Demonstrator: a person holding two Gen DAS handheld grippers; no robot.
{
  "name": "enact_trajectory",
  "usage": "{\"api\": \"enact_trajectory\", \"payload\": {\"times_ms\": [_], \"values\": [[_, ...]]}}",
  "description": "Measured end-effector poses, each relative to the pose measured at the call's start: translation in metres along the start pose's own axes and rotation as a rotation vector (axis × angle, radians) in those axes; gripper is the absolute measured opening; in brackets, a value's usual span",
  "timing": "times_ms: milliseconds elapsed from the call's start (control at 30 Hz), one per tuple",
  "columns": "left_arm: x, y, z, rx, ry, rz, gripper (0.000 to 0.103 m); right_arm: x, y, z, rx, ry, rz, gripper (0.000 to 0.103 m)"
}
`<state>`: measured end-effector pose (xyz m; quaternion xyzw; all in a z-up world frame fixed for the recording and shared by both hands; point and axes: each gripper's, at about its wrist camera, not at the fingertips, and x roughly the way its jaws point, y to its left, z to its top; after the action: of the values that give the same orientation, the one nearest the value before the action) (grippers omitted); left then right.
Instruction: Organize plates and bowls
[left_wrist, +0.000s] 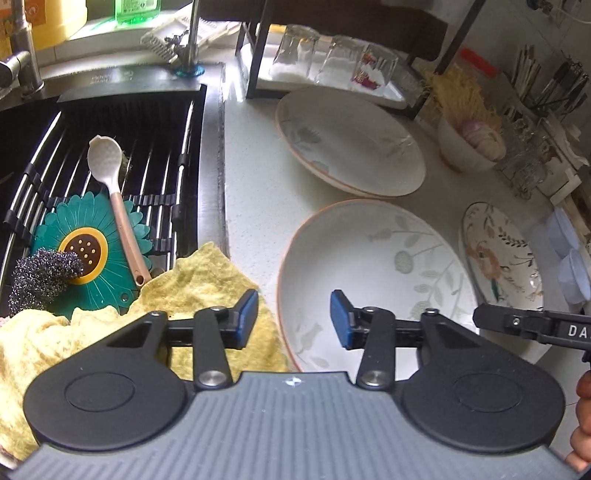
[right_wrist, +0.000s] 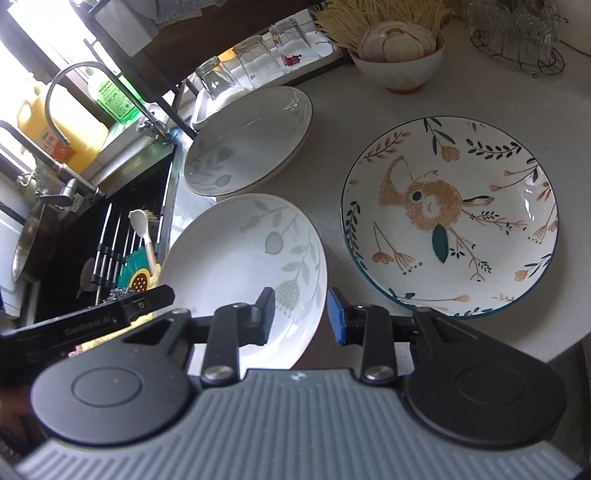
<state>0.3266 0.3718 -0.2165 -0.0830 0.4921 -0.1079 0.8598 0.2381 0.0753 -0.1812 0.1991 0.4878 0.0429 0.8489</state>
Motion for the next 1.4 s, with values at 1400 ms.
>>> {"api": "enact_trajectory", "payload": {"times_ms": [1400], "values": [[0.004,-0.001,0.035,0.032,0.073,-0.108,0.020,-0.010,0.003,0.015,0.034,-0.087,0.013,0.018]]}}
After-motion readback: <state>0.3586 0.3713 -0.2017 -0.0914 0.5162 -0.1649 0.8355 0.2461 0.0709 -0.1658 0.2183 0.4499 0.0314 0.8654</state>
